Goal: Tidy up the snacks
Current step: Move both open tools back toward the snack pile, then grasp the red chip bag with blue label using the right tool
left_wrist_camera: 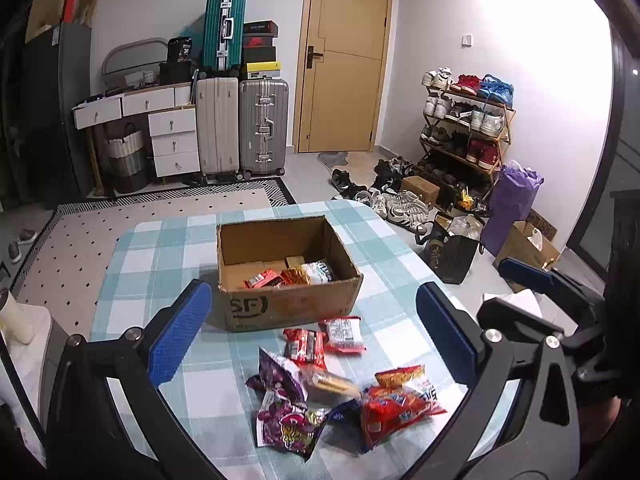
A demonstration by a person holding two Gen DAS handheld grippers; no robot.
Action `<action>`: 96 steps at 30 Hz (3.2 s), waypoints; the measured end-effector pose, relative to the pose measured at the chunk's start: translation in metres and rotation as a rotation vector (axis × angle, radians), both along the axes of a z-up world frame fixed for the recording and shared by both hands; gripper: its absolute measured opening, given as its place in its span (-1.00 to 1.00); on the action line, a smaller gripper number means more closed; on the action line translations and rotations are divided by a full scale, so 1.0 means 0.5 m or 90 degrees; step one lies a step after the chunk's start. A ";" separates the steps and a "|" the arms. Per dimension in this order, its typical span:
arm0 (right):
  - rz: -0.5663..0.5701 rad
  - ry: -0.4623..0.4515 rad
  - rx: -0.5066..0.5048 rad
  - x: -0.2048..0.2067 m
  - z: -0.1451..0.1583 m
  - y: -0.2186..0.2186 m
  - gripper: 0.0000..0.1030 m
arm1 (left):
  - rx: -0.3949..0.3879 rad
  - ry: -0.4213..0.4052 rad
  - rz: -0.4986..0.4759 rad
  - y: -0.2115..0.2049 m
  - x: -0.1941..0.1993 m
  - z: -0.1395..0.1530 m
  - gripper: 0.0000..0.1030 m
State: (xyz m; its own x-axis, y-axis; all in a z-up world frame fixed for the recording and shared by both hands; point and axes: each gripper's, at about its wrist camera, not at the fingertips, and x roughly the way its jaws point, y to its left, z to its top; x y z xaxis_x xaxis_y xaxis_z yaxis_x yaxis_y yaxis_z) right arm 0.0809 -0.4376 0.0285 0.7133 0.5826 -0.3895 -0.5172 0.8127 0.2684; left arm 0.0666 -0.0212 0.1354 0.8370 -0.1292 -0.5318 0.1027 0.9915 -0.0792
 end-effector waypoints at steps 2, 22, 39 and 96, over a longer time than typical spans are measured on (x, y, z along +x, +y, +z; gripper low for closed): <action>-0.004 0.009 0.006 -0.013 -0.012 -0.012 0.88 | -0.005 0.003 0.002 -0.002 -0.013 -0.011 0.98; 0.015 0.096 -0.025 -0.074 -0.204 -0.017 0.91 | -0.065 0.119 0.063 0.078 -0.046 -0.267 0.98; 0.045 0.152 -0.068 -0.027 -0.329 0.053 0.91 | -0.063 0.166 0.046 0.086 -0.037 -0.381 0.98; 0.080 0.144 -0.027 -0.024 -0.337 0.057 -0.09 | -0.103 0.257 0.051 0.135 0.009 -0.476 0.97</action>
State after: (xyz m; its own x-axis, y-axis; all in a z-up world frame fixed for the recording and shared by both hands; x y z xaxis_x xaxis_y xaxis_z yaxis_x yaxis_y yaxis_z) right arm 0.0692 -0.4092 -0.1400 0.5289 0.6406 -0.5567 -0.5455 0.7591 0.3552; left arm 0.0709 0.0461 -0.1025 0.5768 -0.1809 -0.7966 -0.0458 0.9665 -0.2526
